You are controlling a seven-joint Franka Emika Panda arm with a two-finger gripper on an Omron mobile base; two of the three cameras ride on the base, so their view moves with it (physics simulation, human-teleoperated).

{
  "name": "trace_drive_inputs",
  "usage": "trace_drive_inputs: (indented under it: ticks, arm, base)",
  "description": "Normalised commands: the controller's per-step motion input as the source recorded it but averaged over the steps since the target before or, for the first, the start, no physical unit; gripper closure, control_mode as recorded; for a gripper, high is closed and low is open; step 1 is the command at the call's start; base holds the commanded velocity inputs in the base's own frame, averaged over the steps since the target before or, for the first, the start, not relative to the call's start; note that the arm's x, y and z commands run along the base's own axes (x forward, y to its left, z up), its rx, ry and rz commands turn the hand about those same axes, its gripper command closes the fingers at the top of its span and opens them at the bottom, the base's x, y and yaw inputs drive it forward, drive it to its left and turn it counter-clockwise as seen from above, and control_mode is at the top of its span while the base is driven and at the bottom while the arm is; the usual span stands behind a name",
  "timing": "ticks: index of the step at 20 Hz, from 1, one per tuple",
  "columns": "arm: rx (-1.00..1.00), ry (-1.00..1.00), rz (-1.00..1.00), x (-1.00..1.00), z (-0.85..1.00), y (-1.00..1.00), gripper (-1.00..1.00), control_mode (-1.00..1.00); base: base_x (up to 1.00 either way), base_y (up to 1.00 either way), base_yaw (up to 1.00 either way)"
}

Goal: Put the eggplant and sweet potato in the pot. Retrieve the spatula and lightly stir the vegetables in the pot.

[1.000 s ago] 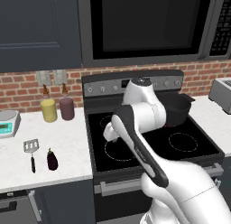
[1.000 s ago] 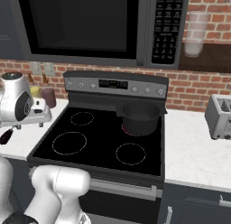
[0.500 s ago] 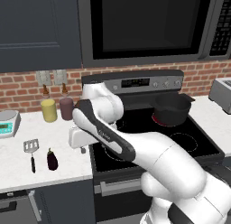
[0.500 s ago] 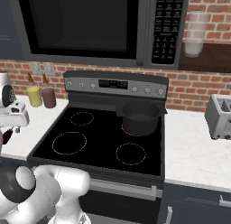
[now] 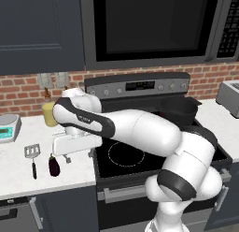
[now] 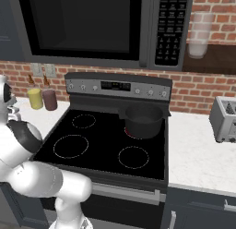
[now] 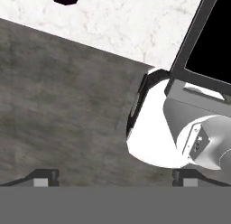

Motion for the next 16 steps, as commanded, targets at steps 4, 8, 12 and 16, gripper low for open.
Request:
trace_drive_inputs:
  ticks: [4,8,12,16]
  arm:
    - [0.0,-0.01,0.0,0.06,-0.41,0.29,-1.0,-1.0]
    - [0.0,-0.05,0.0,0.13,-0.53,0.43,-1.0,-1.0]
    - [0.0,-0.02,-0.01,0.17,-0.37,0.41,-1.0,-1.0]
    - [0.0,-0.02,-0.02,0.26,-0.16,0.19,-1.0,-1.0]
  base:
    - [0.0,0.0,0.0]
    - [0.0,0.0,0.0]
    - [0.0,0.0,0.0]
    - [0.0,0.0,0.0]
